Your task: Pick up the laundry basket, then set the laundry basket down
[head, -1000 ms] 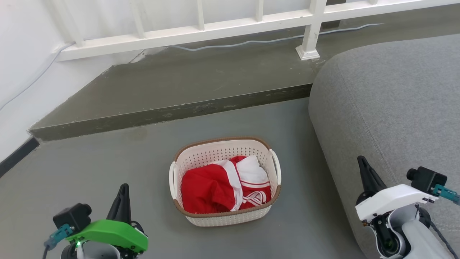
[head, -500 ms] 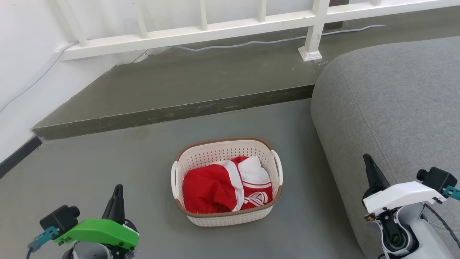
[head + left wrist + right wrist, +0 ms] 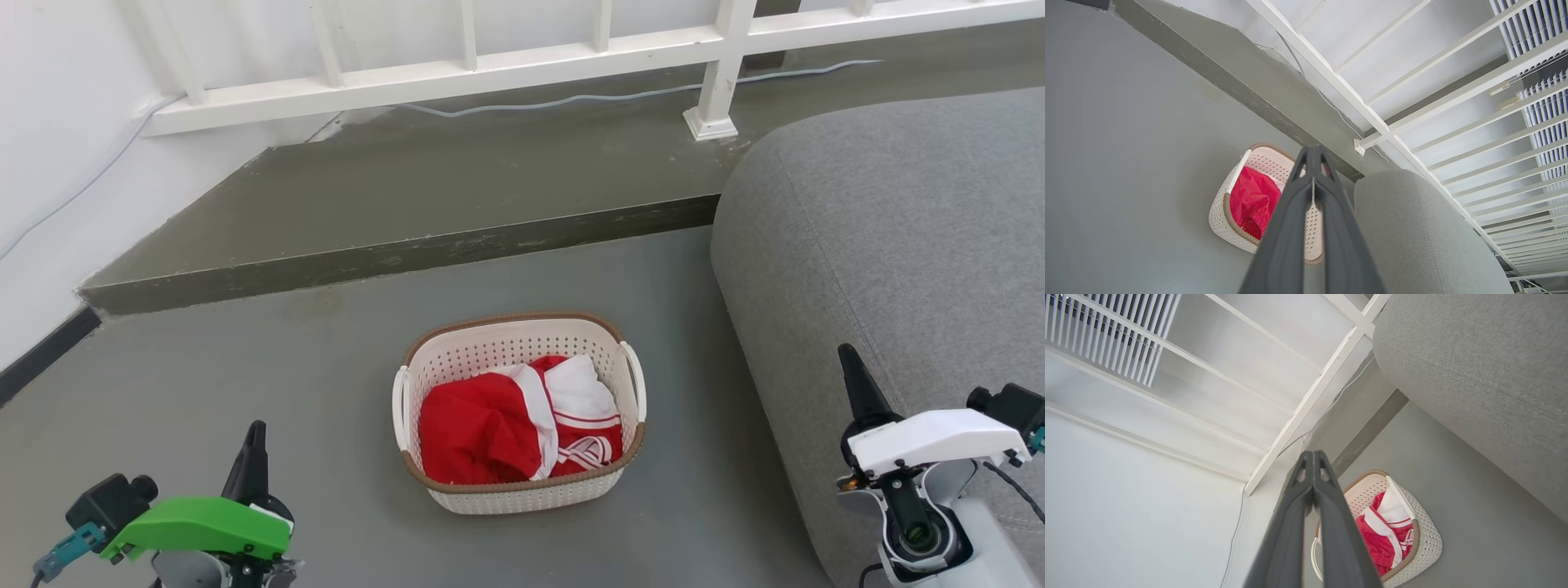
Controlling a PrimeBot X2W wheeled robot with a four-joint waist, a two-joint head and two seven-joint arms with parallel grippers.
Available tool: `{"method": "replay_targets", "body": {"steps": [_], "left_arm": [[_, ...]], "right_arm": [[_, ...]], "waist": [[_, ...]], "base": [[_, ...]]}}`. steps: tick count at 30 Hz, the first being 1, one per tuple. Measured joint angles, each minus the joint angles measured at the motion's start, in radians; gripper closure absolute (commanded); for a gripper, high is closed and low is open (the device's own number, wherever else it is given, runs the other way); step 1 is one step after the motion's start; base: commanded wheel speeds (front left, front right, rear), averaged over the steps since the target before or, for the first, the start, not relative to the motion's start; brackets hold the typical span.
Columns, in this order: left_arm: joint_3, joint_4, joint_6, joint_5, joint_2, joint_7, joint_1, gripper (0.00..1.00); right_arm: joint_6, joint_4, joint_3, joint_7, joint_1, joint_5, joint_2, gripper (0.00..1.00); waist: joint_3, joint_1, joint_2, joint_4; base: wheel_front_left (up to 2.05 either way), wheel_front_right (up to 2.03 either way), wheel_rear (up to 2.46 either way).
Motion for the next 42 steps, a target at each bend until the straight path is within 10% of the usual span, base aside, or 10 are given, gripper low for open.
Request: {"method": "replay_targets", "body": {"steps": [42], "left_arm": [[0.118,-0.004,-0.048,-0.470,-0.002,0.133,-0.018,1.00]], "right_arm": [[0.040,-0.041,-0.180,0.136,0.000,0.430,0.058,1.00]], "waist": [[-0.006,0.0000,0.0000,0.026]], "base": [[0.00,0.00,0.00]]}}
